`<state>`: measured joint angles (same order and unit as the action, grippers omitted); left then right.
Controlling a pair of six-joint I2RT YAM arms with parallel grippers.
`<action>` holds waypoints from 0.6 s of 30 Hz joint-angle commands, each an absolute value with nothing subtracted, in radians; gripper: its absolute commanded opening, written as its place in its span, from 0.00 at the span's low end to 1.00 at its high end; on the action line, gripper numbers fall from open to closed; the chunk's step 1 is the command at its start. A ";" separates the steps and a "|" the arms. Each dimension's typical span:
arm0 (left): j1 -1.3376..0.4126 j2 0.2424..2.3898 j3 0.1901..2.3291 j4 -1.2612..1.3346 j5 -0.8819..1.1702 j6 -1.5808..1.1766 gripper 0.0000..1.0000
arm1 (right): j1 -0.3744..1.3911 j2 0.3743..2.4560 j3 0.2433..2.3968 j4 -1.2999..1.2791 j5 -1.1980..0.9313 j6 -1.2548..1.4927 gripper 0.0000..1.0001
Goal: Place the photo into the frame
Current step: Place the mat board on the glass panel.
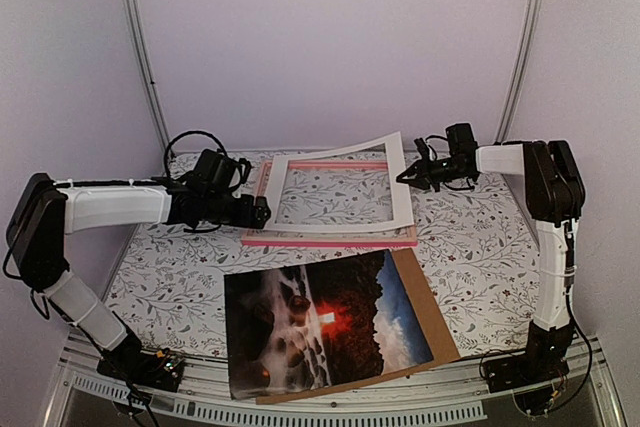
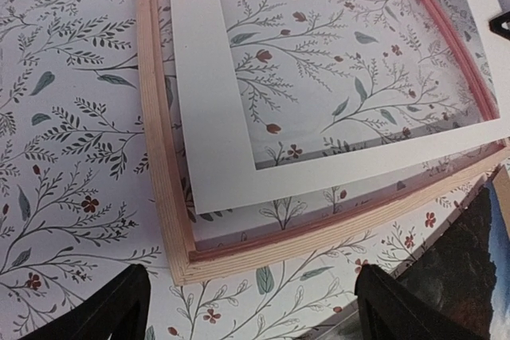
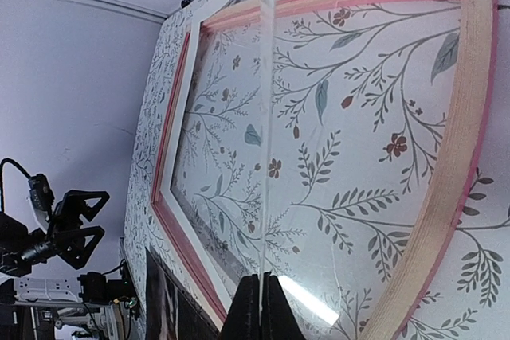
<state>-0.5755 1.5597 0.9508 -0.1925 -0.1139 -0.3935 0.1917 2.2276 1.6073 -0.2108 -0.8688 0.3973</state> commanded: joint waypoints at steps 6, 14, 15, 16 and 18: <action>-0.566 1.511 0.971 -0.208 -0.167 -0.381 0.93 | 0.197 2.288 1.727 -0.373 -0.919 0.313 0.00; -0.554 1.502 1.002 -0.245 -0.216 -0.370 0.93 | 0.205 2.289 1.718 -0.389 -0.966 0.329 0.00; -0.551 1.499 1.003 -0.247 -0.219 -0.371 0.93 | 0.205 2.289 1.718 -0.390 -0.961 0.331 0.00; -0.549 1.495 1.003 -0.247 -0.220 -0.370 0.93 | 0.204 2.289 1.719 -0.390 -0.957 0.334 0.00; -0.546 1.487 1.002 -0.249 -0.222 -0.370 0.93 | 0.205 2.291 1.721 -0.388 -0.950 0.344 0.00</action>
